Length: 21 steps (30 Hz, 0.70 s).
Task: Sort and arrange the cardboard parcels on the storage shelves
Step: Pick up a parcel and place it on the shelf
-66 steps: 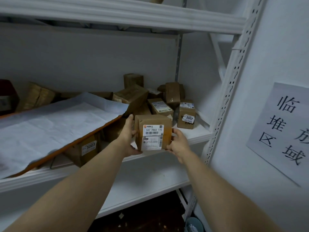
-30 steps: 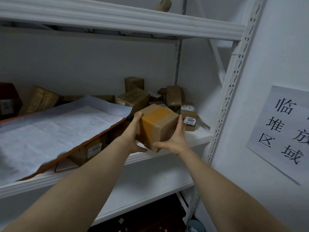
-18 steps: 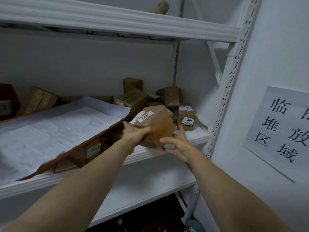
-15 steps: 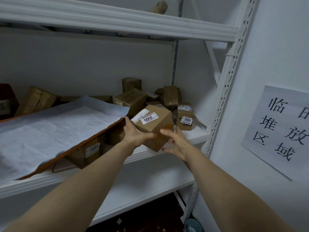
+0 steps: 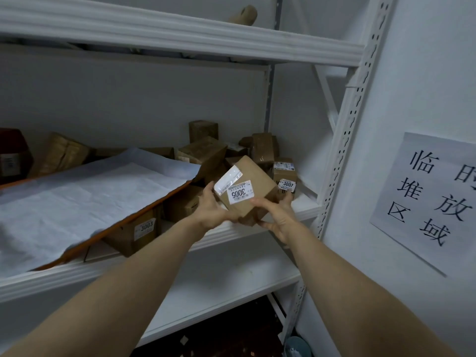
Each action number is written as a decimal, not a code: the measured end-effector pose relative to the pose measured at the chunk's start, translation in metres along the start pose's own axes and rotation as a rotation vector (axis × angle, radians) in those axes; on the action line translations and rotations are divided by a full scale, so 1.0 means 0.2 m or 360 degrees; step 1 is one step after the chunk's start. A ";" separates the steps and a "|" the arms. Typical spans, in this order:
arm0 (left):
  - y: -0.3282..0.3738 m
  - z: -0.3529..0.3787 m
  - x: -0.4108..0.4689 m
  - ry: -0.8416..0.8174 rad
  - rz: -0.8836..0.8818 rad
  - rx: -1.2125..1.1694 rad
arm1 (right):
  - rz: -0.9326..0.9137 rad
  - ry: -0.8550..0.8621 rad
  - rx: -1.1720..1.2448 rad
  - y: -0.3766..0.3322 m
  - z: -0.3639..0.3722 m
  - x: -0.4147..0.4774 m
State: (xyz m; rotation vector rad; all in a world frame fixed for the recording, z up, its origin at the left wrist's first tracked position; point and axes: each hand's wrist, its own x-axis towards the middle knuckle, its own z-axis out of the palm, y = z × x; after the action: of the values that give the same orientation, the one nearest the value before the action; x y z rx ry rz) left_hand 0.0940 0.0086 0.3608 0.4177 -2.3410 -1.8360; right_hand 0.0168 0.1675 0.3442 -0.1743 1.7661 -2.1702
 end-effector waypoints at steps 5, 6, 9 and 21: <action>0.09 -0.03 -0.03 -0.0233 -0.0407 -0.0558 | -0.0284 0.0027 -0.0662 0.00 0.01 -0.04; 0.09 -0.03 -0.03 -0.0253 -0.0428 -0.0575 | -0.0347 0.0028 -0.0754 0.00 0.01 -0.04; 0.10 -0.01 -0.04 -0.0174 -0.0456 -0.0663 | -0.0478 -0.0026 -0.0889 0.02 0.02 -0.06; 0.04 0.10 -0.07 0.0192 0.0157 0.0460 | 0.0142 -0.0119 -0.0098 0.02 -0.06 -0.06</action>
State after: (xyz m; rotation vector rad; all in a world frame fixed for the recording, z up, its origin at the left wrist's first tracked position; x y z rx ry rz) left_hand 0.1000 0.0335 0.3651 0.4228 -2.4991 -1.3934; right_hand 0.0256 0.1820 0.3385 -0.1852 1.7658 -2.0222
